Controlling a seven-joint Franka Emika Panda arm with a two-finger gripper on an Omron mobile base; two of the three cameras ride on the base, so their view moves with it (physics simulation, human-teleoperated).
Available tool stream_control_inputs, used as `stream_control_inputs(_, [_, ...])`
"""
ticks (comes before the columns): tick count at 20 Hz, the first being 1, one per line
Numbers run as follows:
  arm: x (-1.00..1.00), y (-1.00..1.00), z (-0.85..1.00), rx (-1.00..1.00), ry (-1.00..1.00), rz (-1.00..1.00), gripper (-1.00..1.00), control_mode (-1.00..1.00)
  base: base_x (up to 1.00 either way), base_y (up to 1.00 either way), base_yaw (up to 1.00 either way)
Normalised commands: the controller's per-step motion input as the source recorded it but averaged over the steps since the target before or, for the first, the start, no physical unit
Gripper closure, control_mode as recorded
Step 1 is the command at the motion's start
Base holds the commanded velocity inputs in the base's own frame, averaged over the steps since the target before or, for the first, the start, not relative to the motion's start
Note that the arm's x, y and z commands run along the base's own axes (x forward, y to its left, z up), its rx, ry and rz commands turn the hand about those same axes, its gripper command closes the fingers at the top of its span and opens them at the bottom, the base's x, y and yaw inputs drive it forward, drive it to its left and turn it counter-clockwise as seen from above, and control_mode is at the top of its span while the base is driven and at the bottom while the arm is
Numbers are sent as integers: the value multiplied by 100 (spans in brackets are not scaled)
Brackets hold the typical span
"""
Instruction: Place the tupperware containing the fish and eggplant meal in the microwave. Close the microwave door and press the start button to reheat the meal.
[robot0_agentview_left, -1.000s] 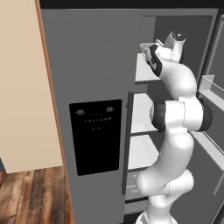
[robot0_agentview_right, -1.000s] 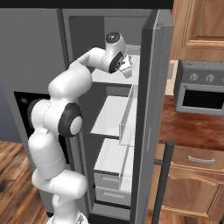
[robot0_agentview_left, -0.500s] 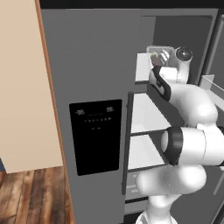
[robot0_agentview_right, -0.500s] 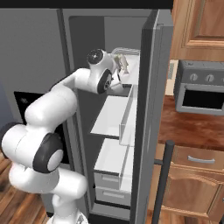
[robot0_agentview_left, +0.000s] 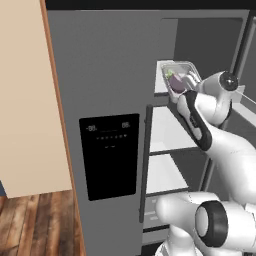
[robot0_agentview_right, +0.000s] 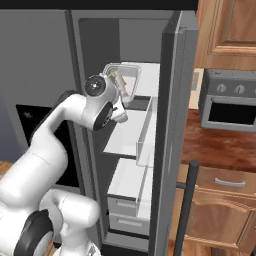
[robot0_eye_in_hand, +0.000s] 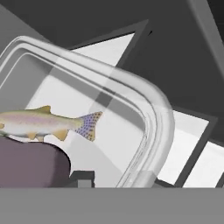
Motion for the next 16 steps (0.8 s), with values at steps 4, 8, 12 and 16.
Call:
stream_control_inputs(4, [-100,41,0,-3,2,17,100,-100,0,0,0])
stream_control_inputs(8, [-100,28,0,-3,6,2,100,-100,0,0,0])
stream_control_inputs(12, [-100,6,0,-1,6,-1,100,-100,0,0,0])
stream_control_inputs(16, [-100,0,0,0,5,-6,100,-100,0,0,0])
